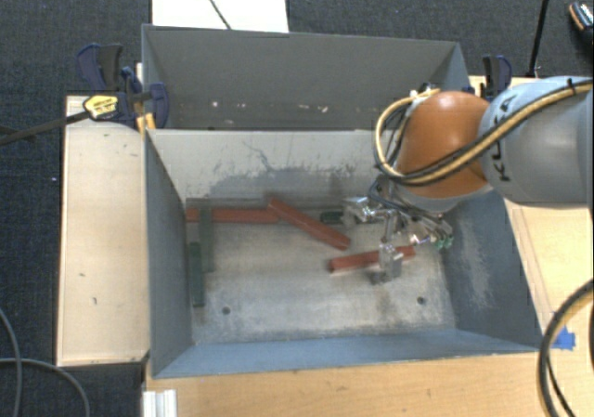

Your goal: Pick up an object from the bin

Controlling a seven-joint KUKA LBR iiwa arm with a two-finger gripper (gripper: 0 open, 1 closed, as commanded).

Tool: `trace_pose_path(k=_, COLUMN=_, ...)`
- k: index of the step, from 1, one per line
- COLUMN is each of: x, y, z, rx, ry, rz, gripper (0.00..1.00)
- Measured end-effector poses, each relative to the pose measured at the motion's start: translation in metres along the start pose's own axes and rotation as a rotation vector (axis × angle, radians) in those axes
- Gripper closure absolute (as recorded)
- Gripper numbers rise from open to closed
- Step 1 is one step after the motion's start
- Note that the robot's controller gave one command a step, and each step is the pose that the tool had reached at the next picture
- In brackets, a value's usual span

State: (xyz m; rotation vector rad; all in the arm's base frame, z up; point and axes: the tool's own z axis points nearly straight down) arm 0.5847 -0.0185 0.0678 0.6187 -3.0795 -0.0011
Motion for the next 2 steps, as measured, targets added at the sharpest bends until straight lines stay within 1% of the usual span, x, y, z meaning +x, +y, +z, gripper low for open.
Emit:
trace_pose_path(k=1, x=-0.001, y=0.0, z=-0.003, rx=0.001, ry=-0.003, rz=0.002, gripper=1.0)
trace_pose_path(k=2, x=0.021, y=0.006, z=-0.145, rx=0.006, ry=-0.009, rz=-0.174, gripper=1.0)
